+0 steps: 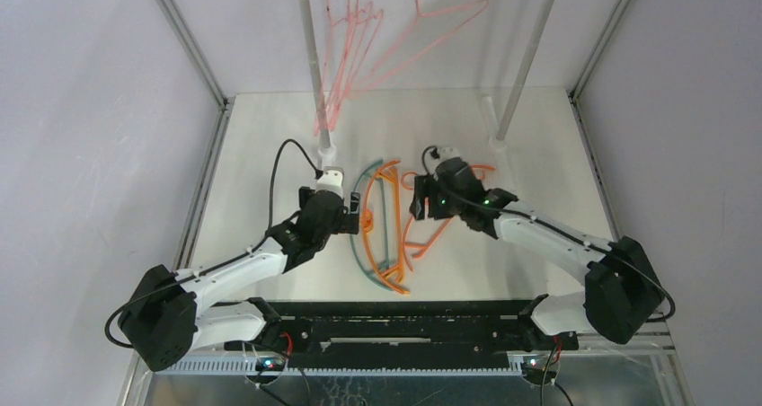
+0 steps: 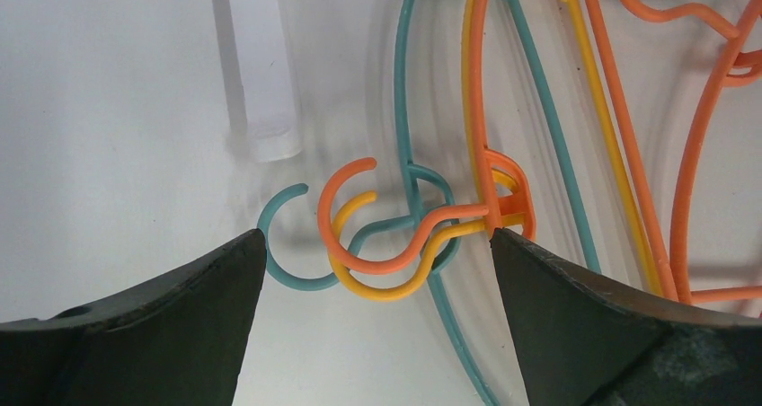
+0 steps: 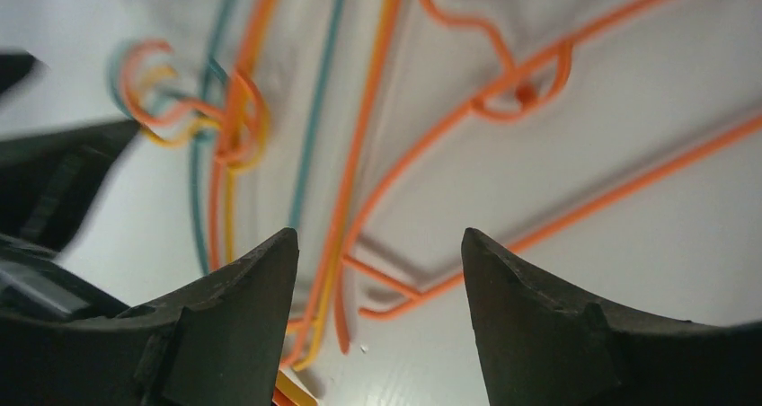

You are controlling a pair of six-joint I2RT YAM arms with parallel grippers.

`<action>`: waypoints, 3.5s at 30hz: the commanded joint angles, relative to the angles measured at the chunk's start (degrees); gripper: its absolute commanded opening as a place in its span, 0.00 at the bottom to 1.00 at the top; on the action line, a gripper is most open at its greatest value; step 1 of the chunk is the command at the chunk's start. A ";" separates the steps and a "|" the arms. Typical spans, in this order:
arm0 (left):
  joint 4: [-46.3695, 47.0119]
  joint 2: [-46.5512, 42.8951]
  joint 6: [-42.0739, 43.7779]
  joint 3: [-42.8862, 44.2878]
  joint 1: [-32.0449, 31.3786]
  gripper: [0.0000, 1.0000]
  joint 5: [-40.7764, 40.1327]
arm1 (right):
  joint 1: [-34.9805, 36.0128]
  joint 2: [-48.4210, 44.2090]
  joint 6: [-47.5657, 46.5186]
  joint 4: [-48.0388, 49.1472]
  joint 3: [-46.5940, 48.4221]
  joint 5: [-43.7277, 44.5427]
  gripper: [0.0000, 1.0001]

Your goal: Organize the hangers

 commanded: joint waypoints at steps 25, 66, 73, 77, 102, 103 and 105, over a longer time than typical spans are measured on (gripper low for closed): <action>3.29 -1.72 -0.43 -2.23 0.19 1.00 3.34 | 5.28 23.53 19.60 5.69 6.69 15.46 0.55; 2.60 -1.98 0.08 -1.70 0.19 1.00 3.37 | -11.88 -18.17 7.46 -6.50 -2.32 -4.71 0.00; 2.26 -2.85 0.08 -1.97 0.19 0.99 2.49 | -15.81 -23.71 5.68 -11.77 3.07 -19.48 0.00; 2.25 -2.72 0.00 -1.92 0.23 0.99 2.56 | -18.91 -26.41 5.26 -13.79 4.27 -27.13 0.00; 2.17 -2.69 -0.14 -1.88 0.19 0.99 2.92 | -21.66 -37.87 2.84 -22.48 5.91 -29.10 0.00; 2.17 -2.69 -0.23 -1.88 0.19 0.99 2.93 | -21.86 -37.92 3.02 -22.61 6.71 -29.43 0.00; 2.19 -2.58 -0.24 -1.87 0.19 0.99 2.92 | -22.02 -37.94 3.42 -22.01 7.87 -29.91 0.00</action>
